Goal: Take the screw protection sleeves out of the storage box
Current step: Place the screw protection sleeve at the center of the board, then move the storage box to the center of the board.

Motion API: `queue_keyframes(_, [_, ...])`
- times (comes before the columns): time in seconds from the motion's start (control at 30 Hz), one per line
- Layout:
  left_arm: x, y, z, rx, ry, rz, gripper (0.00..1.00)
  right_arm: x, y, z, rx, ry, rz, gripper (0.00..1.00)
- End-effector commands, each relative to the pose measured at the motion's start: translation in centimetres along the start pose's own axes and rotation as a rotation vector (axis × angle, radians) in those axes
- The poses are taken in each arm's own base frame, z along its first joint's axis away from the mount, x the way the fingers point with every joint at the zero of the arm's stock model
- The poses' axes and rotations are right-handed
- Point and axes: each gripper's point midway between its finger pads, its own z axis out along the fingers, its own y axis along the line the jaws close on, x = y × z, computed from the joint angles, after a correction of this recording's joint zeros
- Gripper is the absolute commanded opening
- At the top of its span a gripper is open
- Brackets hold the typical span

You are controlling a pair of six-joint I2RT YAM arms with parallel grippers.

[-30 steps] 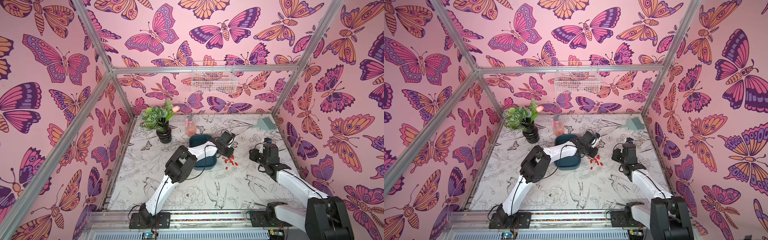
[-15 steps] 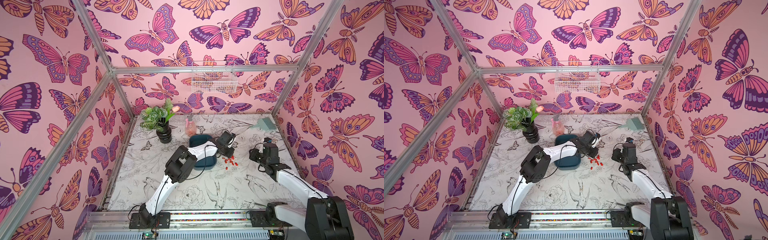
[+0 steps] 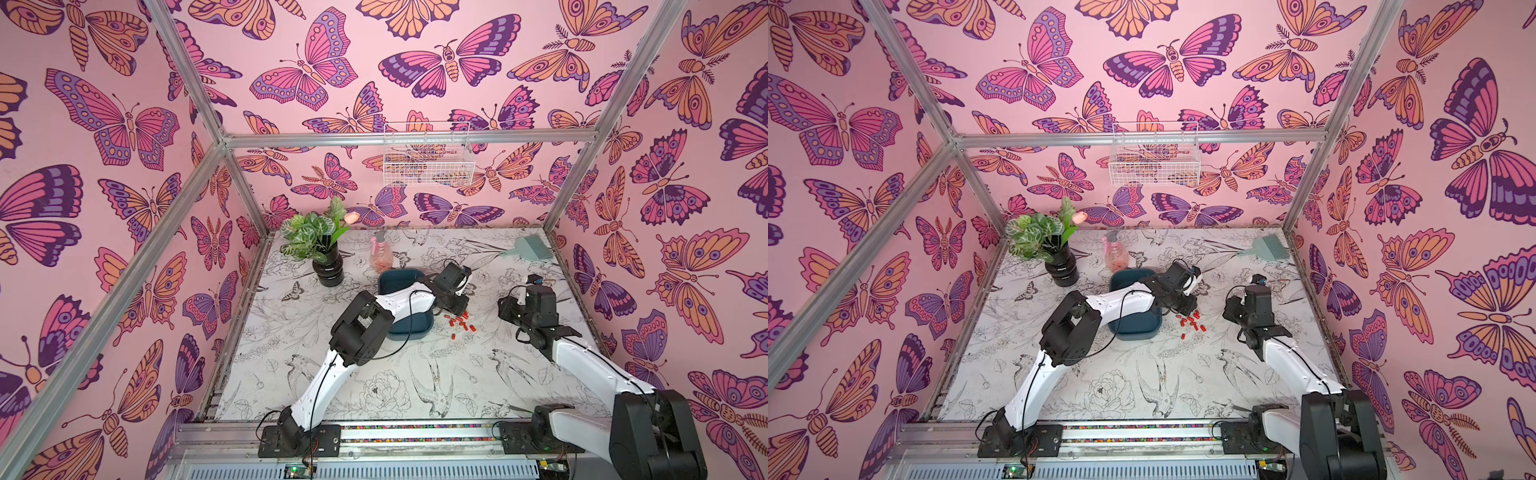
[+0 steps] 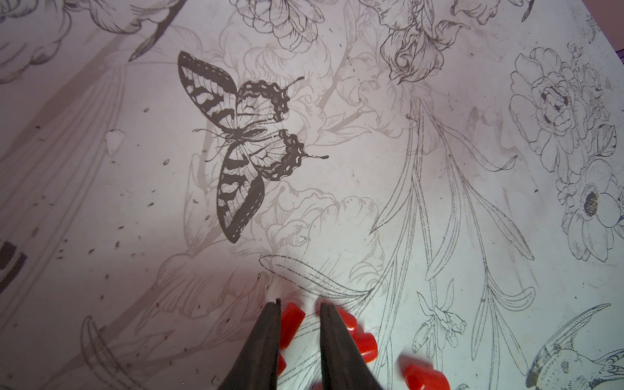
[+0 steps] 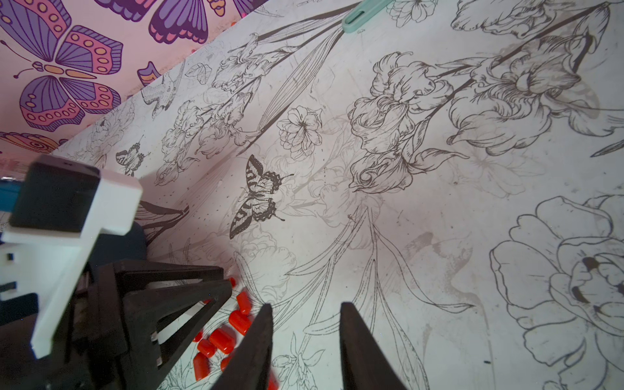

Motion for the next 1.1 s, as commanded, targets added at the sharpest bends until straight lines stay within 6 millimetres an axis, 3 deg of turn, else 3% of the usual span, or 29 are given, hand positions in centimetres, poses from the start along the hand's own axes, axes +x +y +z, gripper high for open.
queue_keyframes(0.0, [-0.3, -0.1, -1.1, 0.008, -0.028, 0.004, 0.31, -1.4, 0.5, 0.0, -0.014, -0.024, 0.008, 0.37])
queue_keyframes(0.23, [-1.3, -0.7, -3.4, 0.026, -0.125, 0.021, 0.4, -1.4, 0.6, 0.1, -0.017, -0.019, 0.008, 0.37])
queue_keyframes(0.67, [-2.9, -1.3, -7.5, 0.019, -0.254, 0.047, 0.4, -1.4, 0.6, 0.1, -0.02, -0.02, 0.006, 0.37])
queue_keyframes(0.9, [-3.6, -0.7, -13.1, -0.047, -0.382, 0.017, 0.4, -1.5, 0.7, 0.2, -0.023, -0.024, 0.004, 0.37])
queue_keyframes(1.07, [-2.4, 1.9, -18.2, -0.135, -0.448, -0.073, 0.42, -1.6, 1.6, 0.1, -0.061, -0.016, -0.022, 0.37])
